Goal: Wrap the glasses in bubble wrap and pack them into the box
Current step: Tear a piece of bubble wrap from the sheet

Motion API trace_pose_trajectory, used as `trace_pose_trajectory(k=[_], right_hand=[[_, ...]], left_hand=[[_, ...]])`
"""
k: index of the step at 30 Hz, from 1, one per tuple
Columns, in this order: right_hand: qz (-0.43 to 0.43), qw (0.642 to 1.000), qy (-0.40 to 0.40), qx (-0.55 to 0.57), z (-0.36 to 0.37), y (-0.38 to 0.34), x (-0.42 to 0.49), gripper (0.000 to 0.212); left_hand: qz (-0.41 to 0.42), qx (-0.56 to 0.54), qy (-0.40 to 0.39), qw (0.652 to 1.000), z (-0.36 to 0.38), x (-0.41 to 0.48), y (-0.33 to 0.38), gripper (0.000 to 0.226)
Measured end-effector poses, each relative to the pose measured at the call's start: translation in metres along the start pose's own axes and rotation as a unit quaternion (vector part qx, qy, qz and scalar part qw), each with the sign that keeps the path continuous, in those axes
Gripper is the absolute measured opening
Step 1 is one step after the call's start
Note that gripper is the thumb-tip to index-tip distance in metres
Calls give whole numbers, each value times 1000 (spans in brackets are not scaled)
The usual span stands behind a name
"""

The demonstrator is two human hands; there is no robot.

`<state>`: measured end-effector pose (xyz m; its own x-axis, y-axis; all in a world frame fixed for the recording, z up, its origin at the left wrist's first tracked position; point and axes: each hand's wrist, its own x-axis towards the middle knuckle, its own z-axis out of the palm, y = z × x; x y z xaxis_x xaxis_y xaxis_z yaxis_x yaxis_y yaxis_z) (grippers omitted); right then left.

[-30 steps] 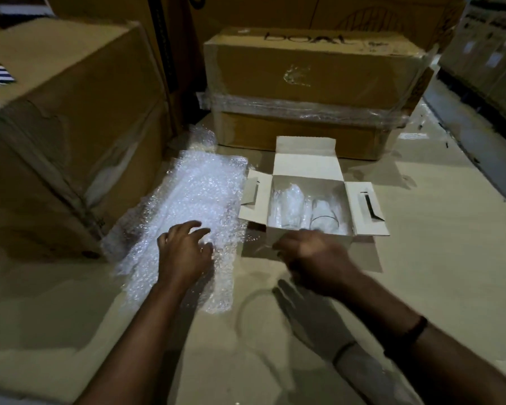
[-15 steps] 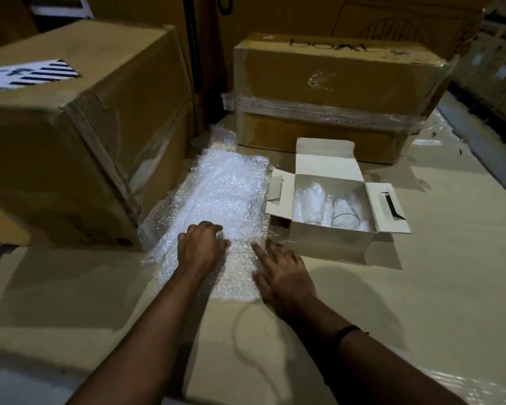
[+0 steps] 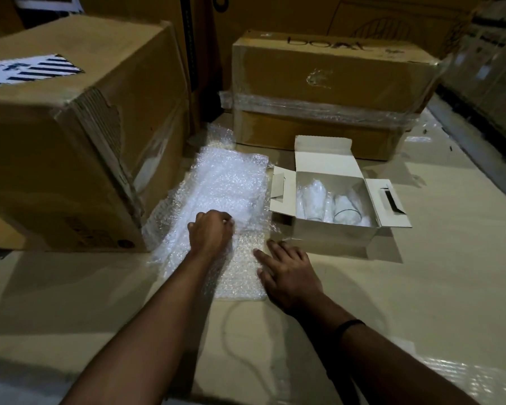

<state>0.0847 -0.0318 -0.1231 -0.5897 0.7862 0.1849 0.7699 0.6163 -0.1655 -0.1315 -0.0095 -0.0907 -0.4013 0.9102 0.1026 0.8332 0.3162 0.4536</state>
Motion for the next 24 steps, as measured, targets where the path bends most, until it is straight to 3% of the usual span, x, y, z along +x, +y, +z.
trace_pose_trajectory(k=[6,11,16,18,21,24], right_hand=[[2,1000,0,5,1,1,0,46],[6,1000,-2,7,3,0,0,47],[12,1000,-3,3,5,0,1,48],[12,1000,-14,-4,4,0,2,50],[11,1000,-24,-11,3,-1,3,53],[17,999,-34,-3,2,0,3,56]], left_hand=[[-64,-233,43,969,-17,20,-15,23],[-36,-223,104,969,-30,10,-8,16],[45,-197,191,961,-39,-24,2,9],[92,-135,130,978,-33,-34,0,13],[85,-29,-25,996,-21,-40,-13,42],[82,-32,8,996,-16,-37,-26,36]])
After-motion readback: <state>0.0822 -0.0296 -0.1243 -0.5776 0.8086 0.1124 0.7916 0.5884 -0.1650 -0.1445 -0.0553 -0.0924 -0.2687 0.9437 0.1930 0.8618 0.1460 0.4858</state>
